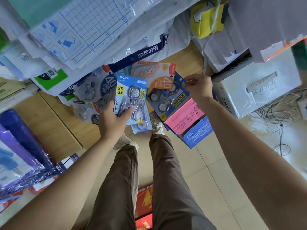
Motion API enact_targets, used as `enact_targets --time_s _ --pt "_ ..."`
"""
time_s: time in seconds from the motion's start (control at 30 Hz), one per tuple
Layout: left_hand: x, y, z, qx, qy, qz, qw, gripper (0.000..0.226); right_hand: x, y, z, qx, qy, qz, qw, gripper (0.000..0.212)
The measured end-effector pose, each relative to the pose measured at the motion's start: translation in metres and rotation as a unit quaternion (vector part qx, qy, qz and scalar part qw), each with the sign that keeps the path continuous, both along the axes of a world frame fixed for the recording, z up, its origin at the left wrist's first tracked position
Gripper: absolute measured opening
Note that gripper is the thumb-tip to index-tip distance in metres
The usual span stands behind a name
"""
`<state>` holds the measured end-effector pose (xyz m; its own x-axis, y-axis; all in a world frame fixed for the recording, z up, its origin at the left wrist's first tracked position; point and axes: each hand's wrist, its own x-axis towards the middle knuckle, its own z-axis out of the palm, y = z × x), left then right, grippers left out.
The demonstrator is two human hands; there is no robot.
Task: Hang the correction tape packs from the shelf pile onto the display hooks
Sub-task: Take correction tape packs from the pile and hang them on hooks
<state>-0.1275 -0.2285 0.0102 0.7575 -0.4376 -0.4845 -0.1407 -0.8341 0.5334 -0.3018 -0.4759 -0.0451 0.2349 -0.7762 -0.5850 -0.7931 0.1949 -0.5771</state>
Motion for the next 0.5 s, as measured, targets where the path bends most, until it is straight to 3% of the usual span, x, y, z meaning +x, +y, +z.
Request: enact_targets --time_s 0.2,0.5 --pt "0.008 -0.007 0.048 -0.037 0.016 -0.012 0.999 0.041 -0.017 -0.011 0.059 -0.047 0.006 -0.023 0.999 0.020" --pt "0.031 -0.017 0.194 -0.131 -0.087 -0.068 0.985 0.045 -0.017 0.015 0.237 -0.151 -0.078 0.067 0.983 0.016"
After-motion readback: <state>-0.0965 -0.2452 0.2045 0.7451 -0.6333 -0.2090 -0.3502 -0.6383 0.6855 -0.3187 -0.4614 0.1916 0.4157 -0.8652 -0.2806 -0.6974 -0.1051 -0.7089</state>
